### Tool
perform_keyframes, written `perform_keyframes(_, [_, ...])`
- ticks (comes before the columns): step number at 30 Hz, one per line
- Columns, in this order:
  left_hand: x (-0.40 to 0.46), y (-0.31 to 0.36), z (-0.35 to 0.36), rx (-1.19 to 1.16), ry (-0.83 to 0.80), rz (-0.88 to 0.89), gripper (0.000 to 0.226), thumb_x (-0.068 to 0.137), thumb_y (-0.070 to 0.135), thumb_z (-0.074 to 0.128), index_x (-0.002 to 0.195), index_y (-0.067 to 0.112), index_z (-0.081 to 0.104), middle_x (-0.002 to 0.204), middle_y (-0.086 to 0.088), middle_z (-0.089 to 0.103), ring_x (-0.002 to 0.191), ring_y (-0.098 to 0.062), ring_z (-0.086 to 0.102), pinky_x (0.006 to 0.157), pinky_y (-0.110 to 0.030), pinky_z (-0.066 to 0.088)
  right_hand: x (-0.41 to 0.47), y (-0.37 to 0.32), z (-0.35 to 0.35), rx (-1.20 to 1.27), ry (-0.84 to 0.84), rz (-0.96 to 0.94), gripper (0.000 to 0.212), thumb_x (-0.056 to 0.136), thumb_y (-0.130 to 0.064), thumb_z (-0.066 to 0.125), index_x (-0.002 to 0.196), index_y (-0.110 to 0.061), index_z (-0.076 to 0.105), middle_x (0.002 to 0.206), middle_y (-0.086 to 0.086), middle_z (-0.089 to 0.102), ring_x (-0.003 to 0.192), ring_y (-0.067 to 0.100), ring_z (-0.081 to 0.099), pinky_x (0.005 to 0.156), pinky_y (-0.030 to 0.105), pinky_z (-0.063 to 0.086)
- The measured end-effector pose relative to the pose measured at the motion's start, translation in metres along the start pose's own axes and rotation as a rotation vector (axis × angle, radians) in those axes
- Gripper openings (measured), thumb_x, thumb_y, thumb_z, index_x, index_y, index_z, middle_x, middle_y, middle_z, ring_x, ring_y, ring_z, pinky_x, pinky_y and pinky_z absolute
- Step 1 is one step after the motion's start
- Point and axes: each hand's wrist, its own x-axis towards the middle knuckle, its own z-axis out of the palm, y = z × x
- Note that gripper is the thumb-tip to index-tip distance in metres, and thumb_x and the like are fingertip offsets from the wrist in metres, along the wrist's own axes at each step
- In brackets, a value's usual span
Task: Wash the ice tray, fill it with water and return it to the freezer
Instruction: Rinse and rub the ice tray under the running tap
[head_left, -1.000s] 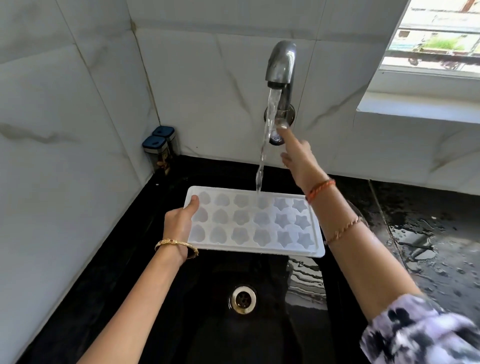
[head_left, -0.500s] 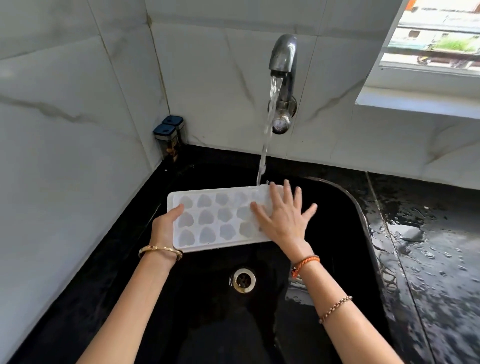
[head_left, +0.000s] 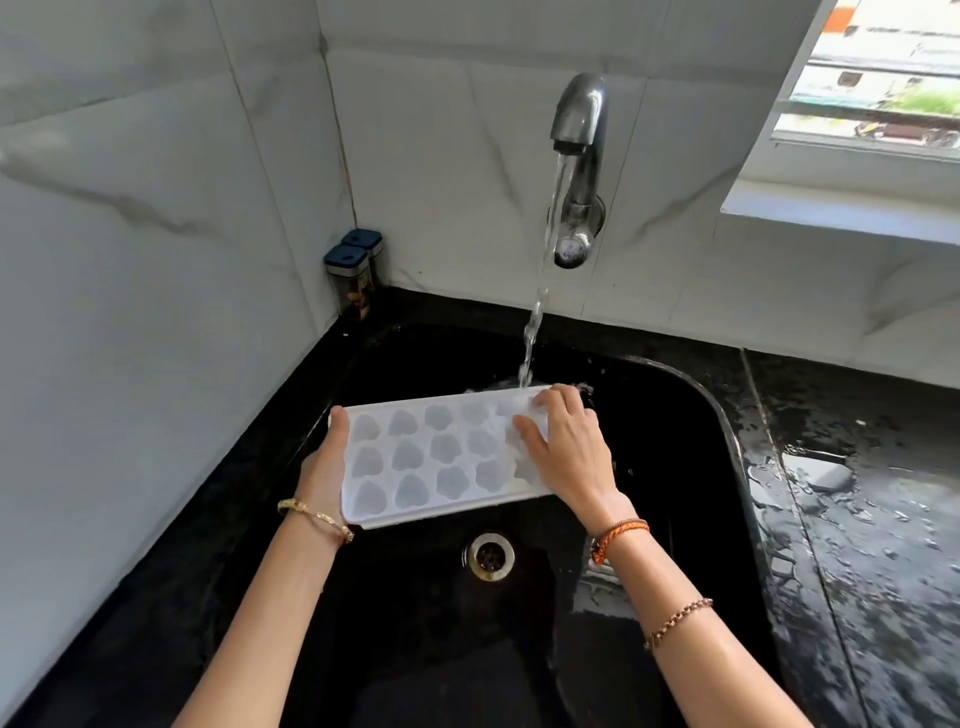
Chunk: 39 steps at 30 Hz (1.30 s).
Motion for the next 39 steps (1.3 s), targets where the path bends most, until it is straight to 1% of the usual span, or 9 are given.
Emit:
perform_keyframes(5, [-0.003, -0.006, -0.003, -0.028, 0.099, 0.077, 0.036, 0.083, 0.055, 0.054, 0.084, 0.022, 0.065, 0.088, -0.005, 0.070, 0.080, -0.025, 0.068, 0.064, -0.035, 0.054, -0.004, -0.002, 0.002, -0.220, 0.054, -0.158, 0.035, 0.092, -0.038, 0.048, 0.104, -0.008, 0.063, 0.116, 0.006, 0.058, 0.114, 0.029, 0.047, 0.087, 0.036, 0.038])
perform_keyframes(9, [0.000, -0.006, -0.001, -0.049, 0.116, 0.088, 0.028, 0.085, 0.044, 0.058, 0.082, 0.017, 0.063, 0.084, -0.007, 0.068, 0.074, -0.023, 0.066, 0.057, -0.030, 0.050, 0.014, 0.006, 0.004, -0.150, -0.186, -0.187, 0.047, 0.093, -0.046, 0.042, 0.123, -0.012, 0.054, 0.138, 0.004, 0.049, 0.140, 0.031, 0.018, 0.111, 0.040, 0.013])
perform_keyframes(12, [0.003, -0.002, 0.004, -0.085, 0.114, 0.102, 0.026, 0.085, 0.041, 0.060, 0.082, 0.015, 0.063, 0.084, -0.006, 0.067, 0.073, -0.022, 0.065, 0.056, -0.029, 0.050, 0.032, 0.009, 0.002, -0.197, -0.200, -0.245, 0.049, 0.086, -0.053, 0.049, 0.114, -0.015, 0.061, 0.127, 0.003, 0.059, 0.135, 0.025, 0.030, 0.107, 0.034, 0.014])
perform_keyframes(16, [0.006, -0.005, 0.008, -0.147, 0.125, 0.081, 0.023, 0.084, 0.036, 0.061, 0.083, 0.014, 0.063, 0.083, -0.006, 0.069, 0.072, -0.022, 0.067, 0.055, -0.028, 0.051, 0.046, -0.002, -0.002, 0.046, 0.102, -0.165, 0.036, 0.070, -0.046, 0.073, 0.080, -0.012, 0.071, 0.092, 0.003, 0.071, 0.108, 0.020, 0.053, 0.086, 0.029, 0.025])
perform_keyframes(21, [0.013, -0.001, 0.001, -0.129, 0.117, 0.089, 0.022, 0.085, 0.036, 0.061, 0.085, 0.014, 0.064, 0.083, -0.007, 0.069, 0.074, -0.024, 0.067, 0.058, -0.031, 0.051, 0.049, -0.006, 0.008, -0.079, -0.071, -0.257, 0.044, 0.084, -0.043, 0.059, 0.114, -0.012, 0.052, 0.119, 0.007, 0.058, 0.122, 0.025, 0.042, 0.098, 0.035, 0.023])
perform_keyframes(26, [0.015, -0.008, -0.002, -0.098, 0.098, 0.051, 0.025, 0.086, 0.037, 0.060, 0.087, 0.012, 0.064, 0.090, -0.011, 0.068, 0.080, -0.028, 0.065, 0.073, -0.039, 0.054, 0.043, 0.005, 0.007, -0.079, -0.036, -0.231, 0.046, 0.072, -0.052, 0.067, 0.095, -0.013, 0.060, 0.099, -0.001, 0.067, 0.109, 0.017, 0.052, 0.093, 0.031, 0.026])
perform_keyframes(32, [0.019, -0.006, 0.000, -0.105, 0.074, 0.067, 0.024, 0.086, 0.037, 0.060, 0.085, 0.013, 0.064, 0.088, -0.010, 0.068, 0.078, -0.027, 0.065, 0.068, -0.037, 0.053, 0.045, 0.004, 0.006, -0.107, -0.191, -0.217, 0.041, 0.082, -0.045, 0.061, 0.104, -0.012, 0.053, 0.126, 0.005, 0.054, 0.133, 0.023, 0.033, 0.109, 0.039, 0.014])
perform_keyframes(36, [0.018, -0.008, 0.004, -0.123, 0.052, 0.048, 0.024, 0.087, 0.036, 0.059, 0.088, 0.013, 0.064, 0.091, -0.011, 0.068, 0.080, -0.027, 0.065, 0.070, -0.038, 0.053, 0.047, 0.005, 0.000, -0.104, -0.056, -0.147, 0.044, 0.069, -0.050, 0.072, 0.092, -0.015, 0.059, 0.105, 0.000, 0.064, 0.109, 0.018, 0.053, 0.096, 0.029, 0.023])
perform_keyframes(39, [0.019, -0.008, 0.005, -0.110, 0.053, 0.047, 0.024, 0.086, 0.037, 0.059, 0.087, 0.014, 0.064, 0.091, -0.011, 0.068, 0.081, -0.028, 0.065, 0.073, -0.040, 0.053, 0.046, 0.007, -0.002, -0.116, -0.080, -0.179, 0.045, 0.074, -0.050, 0.067, 0.099, -0.013, 0.056, 0.111, 0.002, 0.062, 0.123, 0.021, 0.044, 0.102, 0.033, 0.019])
